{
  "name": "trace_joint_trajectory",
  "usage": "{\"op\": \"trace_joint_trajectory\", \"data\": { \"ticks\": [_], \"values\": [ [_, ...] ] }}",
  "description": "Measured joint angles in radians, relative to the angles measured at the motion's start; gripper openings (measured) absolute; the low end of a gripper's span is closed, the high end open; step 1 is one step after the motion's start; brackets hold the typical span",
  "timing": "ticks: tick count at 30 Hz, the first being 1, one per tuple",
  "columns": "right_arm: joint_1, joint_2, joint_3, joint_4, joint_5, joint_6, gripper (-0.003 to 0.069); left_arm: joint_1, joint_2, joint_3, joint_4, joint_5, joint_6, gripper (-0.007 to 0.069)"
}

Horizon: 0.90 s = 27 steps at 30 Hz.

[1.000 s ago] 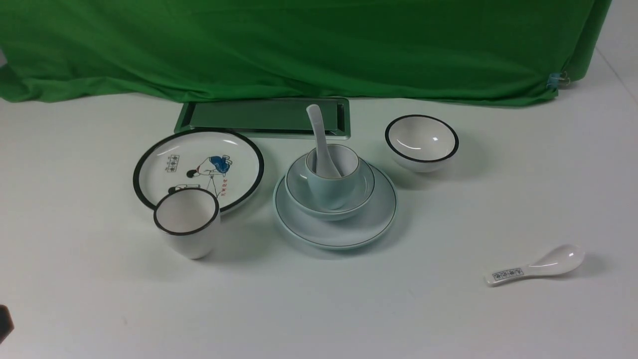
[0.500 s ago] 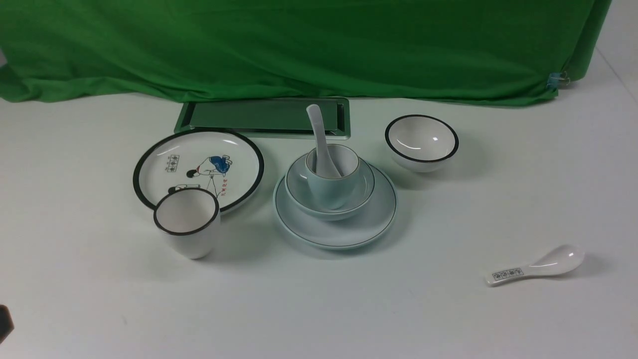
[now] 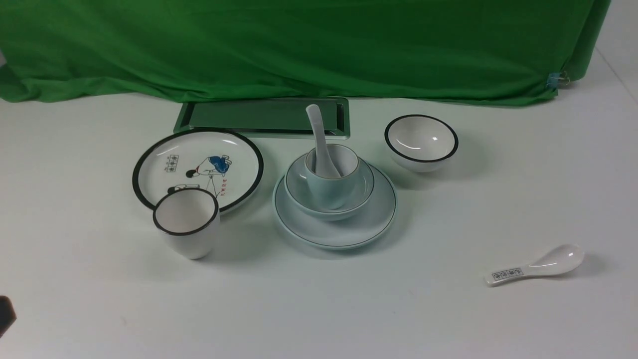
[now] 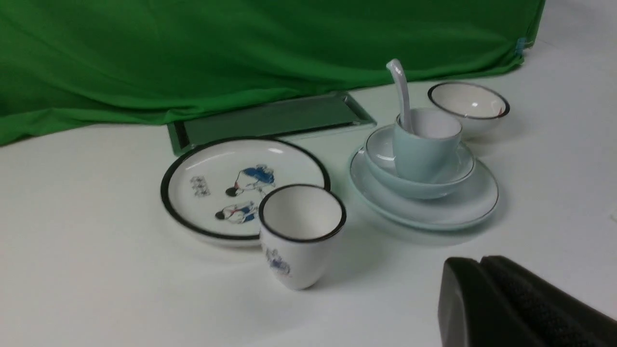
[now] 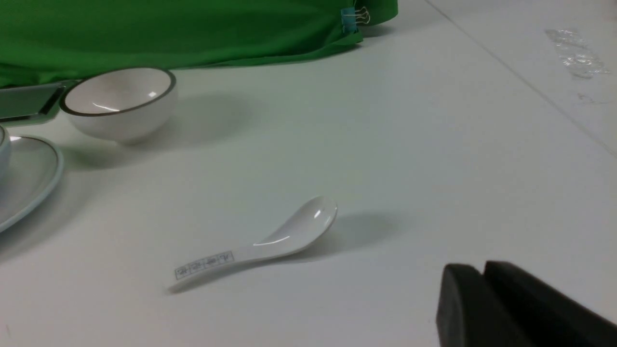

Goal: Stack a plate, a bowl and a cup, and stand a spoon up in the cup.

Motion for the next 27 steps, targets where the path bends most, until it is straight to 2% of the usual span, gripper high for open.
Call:
{"op": "trace_joint_trajectory", "data": {
  "ticks": [1, 2, 4, 5, 9, 10, 12, 16, 22, 27],
  "values": [
    [0.0, 0.0, 0.0, 0.0, 0.0, 0.0, 0.008, 0.0, 0.0, 0.0, 0.0, -0.013, 0.0, -0.0029],
    [0.0, 0.0, 0.0, 0.0, 0.0, 0.0, 0.0081, 0.012, 0.0, 0.053, -0.011, -0.139, 0.017, -0.0029],
    [0.0, 0.0, 0.0, 0.0, 0.0, 0.0, 0.0083, 0.034, 0.0, 0.09, -0.019, -0.21, 0.046, -0.0029],
    [0.0, 0.0, 0.0, 0.0, 0.0, 0.0, 0.0086, 0.082, 0.0, 0.136, -0.05, -0.31, 0.099, -0.0029],
    [0.0, 0.0, 0.0, 0.0, 0.001, 0.001, 0.0102, 0.238, -0.011, 0.256, -0.162, -0.477, 0.194, -0.0029],
    [0.0, 0.0, 0.0, 0.0, 0.001, 0.001, 0.0102, 0.238, -0.012, 0.256, -0.165, -0.482, 0.195, -0.0029],
    [0.0, 0.0, 0.0, 0.001, 0.001, 0.001, 0.011, 0.315, -0.019, 0.337, -0.184, -0.506, 0.18, -0.0029],
    [0.0, 0.0, 0.0, 0.001, 0.001, 0.001, 0.0124, 0.383, -0.058, 0.382, -0.191, -0.441, 0.165, -0.0029],
    [0.0, 0.0, 0.0, 0.001, 0.001, 0.001, 0.014, 0.418, -0.065, 0.383, -0.198, -0.308, 0.195, -0.0029],
    [0.0, 0.0, 0.0, 0.001, 0.001, 0.001, 0.0153, 0.422, -0.065, 0.383, -0.201, -0.302, 0.222, -0.0029]
  ]
}}
